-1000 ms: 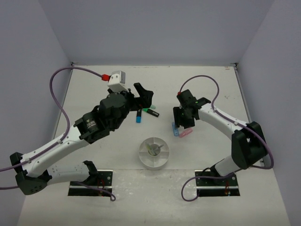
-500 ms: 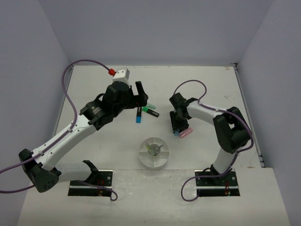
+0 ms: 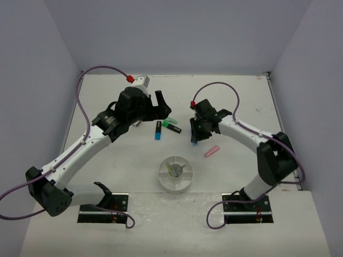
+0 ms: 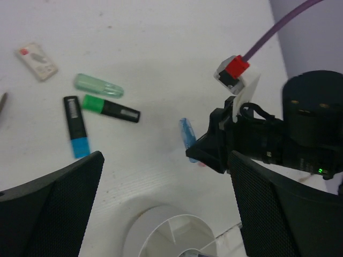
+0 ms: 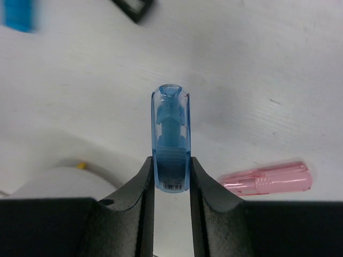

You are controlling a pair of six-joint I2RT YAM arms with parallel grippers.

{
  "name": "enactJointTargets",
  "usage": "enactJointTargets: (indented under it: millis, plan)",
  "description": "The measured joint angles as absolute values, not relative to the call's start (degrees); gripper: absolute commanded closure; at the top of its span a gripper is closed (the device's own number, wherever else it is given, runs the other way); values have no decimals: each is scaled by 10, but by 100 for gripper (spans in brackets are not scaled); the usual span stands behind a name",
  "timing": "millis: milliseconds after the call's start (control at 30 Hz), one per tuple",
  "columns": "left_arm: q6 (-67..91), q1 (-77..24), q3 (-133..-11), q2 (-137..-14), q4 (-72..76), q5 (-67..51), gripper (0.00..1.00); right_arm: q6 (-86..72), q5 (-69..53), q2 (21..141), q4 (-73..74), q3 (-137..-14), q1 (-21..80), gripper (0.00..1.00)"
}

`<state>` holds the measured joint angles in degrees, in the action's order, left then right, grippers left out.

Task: Sort the stationery into containers
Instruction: Pick up the pen from the center of the board.

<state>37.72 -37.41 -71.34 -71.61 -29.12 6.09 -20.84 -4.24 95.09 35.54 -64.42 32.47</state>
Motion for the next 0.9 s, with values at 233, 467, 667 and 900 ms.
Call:
enactJointTargets:
  millis: [233, 467, 667, 900]
  plan:
    - [412, -350, -691, -751, -155, -172, 0, -161, -91, 720, 277, -662, 369, 100]
    - [460, -350, -691, -792, -52, -277, 31, -148, -100, 694, 264, -668, 371, 100]
    - [475, -350, -690, -797, -22, -302, 44, -140, -100, 680, 264, -668, 372, 100]
    - [478, -350, -682, -798, -10, -312, 57, -137, -101, 662, 261, -668, 375, 100]
